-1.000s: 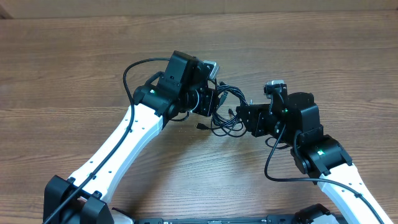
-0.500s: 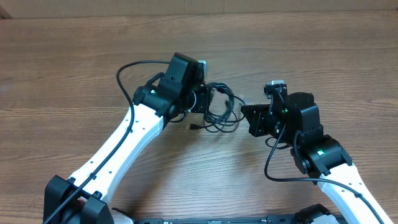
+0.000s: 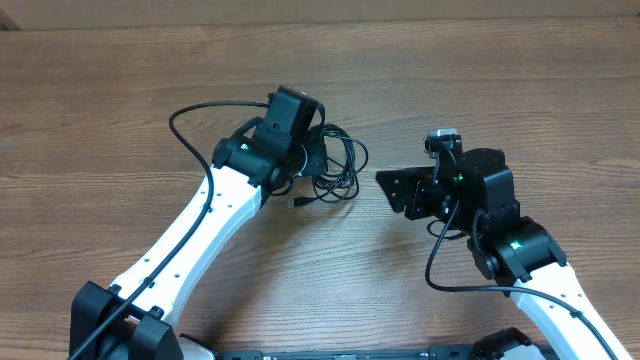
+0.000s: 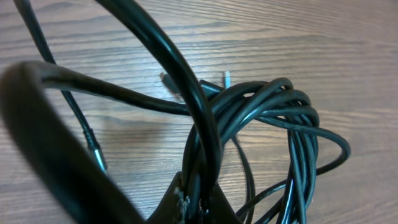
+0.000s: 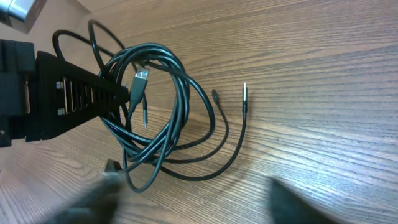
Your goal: Untangle cables
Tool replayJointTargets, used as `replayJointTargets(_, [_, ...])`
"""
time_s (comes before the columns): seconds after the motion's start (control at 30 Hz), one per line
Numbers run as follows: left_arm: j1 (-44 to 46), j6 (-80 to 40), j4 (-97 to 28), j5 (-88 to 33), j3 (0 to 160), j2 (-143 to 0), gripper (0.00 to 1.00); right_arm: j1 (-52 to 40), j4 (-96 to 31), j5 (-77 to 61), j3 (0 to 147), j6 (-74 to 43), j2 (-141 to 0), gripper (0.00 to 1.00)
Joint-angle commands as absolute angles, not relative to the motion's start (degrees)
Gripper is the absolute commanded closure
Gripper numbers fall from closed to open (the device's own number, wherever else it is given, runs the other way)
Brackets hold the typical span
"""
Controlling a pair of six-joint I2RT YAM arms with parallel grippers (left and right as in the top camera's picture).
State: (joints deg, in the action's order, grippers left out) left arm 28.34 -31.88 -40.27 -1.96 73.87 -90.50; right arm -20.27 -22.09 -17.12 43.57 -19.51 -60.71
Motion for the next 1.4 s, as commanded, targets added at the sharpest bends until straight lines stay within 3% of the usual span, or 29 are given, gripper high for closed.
replayJointTargets(0.0, [28.0, -20.5, -38.2, -11.2, 74.0, -90.8, 0.96, -20.2, -21.7, -16.6, 44.6, -19.4, -60.3, 0.0])
replayJointTargets(0.17, [28.0, -12.0, -36.7, -21.1, 74.0, -90.8, 0.96, -20.2, -21.7, -16.6, 44.6, -19.2, -61.4, 0.01])
replayJointTargets(0.4, [28.0, -9.8, -36.4, -24.3, 74.0, -90.8, 0.96, -20.2, -21.1, -16.6, 44.6, -19.2, -63.7, 0.25])
replayJointTargets(0.47, [28.0, -9.8, -36.4, -24.3, 74.0, -90.8, 0.96, -20.2, -21.1, -16.6, 44.6, -19.2, -63.9, 0.4])
replayJointTargets(0.5, [28.0, -9.8, -36.4, -24.3, 74.0, -90.8, 0.96, -20.2, -20.9, -16.6, 44.6, -19.2, -63.9, 0.58])
replayJointTargets(0.53, [28.0, -9.8, -36.4, -24.2, 74.0, -90.8, 0.96, -20.2, -20.7, -16.6, 44.6, -19.2, -63.9, 0.69])
replayJointTargets(0.6, [28.0, -9.8, -36.4, -24.3, 74.0, -90.8, 0.96, -20.2, -20.6, -16.6, 44.6, -19.3, -63.9, 0.91])
replayJointTargets(0.63, [28.0, -9.8, -36.4, -24.2, 74.0, -90.8, 0.96, -20.2, -20.6, -16.6, 44.6, -19.3, -63.9, 0.96])
replayJointTargets(0.83, [28.0, -12.6, -36.4, -21.7, 74.0, -90.8, 0.96, -20.2, -20.6, -16.6, 44.6, -19.3, -63.9, 0.96])
replayJointTargets(1.0, [28.0, -26.3, -38.5, -9.0, 74.0, -90.8, 0.96, -20.2, -20.6, -16.4, 44.6, -19.9, -63.9, 0.96])
replayJointTargets(1.37, [28.0, -28.6, -38.8, -8.8, 74.0, -90.8, 0.96, -20.2, -23.5, -5.6, 44.6, -31.7, -63.9, 0.96])
